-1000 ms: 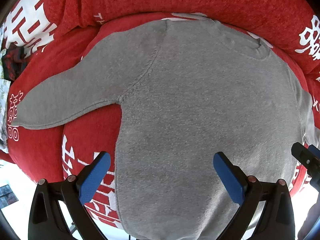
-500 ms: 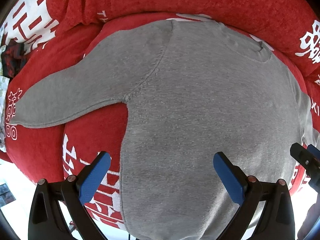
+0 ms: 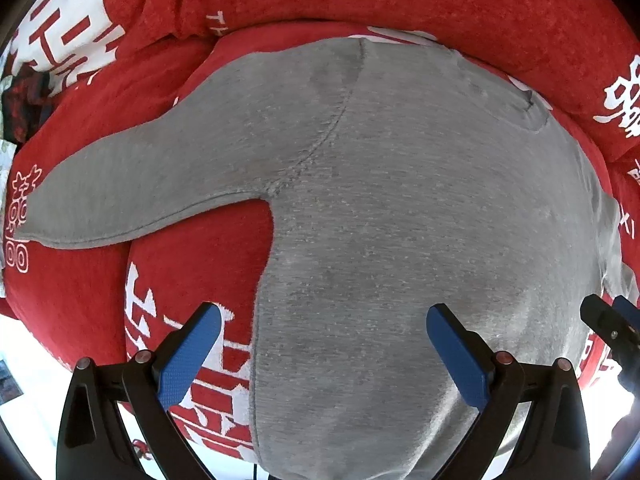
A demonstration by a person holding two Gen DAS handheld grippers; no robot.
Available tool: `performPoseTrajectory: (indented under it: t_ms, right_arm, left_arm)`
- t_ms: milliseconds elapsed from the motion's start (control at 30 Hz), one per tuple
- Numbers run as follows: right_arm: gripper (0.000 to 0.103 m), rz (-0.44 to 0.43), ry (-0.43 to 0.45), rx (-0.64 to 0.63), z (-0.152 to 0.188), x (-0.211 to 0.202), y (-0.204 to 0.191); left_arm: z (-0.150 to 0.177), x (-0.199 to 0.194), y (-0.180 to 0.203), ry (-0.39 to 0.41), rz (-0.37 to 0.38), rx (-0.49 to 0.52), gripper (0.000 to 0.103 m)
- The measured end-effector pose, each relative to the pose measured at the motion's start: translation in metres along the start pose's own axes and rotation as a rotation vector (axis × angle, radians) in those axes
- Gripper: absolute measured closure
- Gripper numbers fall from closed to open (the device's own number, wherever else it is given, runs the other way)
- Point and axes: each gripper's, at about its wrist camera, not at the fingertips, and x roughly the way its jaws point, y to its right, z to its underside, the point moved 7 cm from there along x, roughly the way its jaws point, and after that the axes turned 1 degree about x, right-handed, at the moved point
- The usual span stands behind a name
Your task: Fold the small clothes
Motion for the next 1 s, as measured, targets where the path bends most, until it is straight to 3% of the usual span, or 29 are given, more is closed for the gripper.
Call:
performPoseTrajectory:
  t_ms: [233,433,633,700,800,900,1000]
  right_arm:
    - [0.002,-0.005,-0.001,-0.013,0.004,0.001,-0.016]
    - [0.002,-0.028,-0.008,-0.051,0.008,0.002,-0.042]
    - [0.002,-0.064,-0.027,-0.097,0.014,0.006,-0.074]
    - [0.002,-0.079,-0.035,-0.113,0.016,0.008,-0.085]
    - [0.002,-0.091,-0.047,-0.148,0.017,0.012,-0.102]
    - [0.002,-0.094,-0.063,-0.178,0.019,0.020,-0.118]
    - [0.002,-0.096,-0.083,-0.204,0.023,0.028,-0.133]
  left_arm:
    - [0.002,0.004,-0.017,0.000,0.030,-0.024,0.000]
    - [0.000,0.011,-0.062,0.025,0.122,-0.122,0.000]
    - [-0.006,0.011,-0.187,0.160,0.178,-0.370,0.000]
    - [-0.002,0.014,-0.248,0.223,0.177,-0.506,0.000]
    - [0.007,0.026,-0.316,0.263,0.246,-0.687,0.000]
    - [0.008,0.034,-0.342,0.292,0.305,-0.746,0.000]
    - [0.002,0.028,-0.352,0.336,0.313,-0.719,0.000]
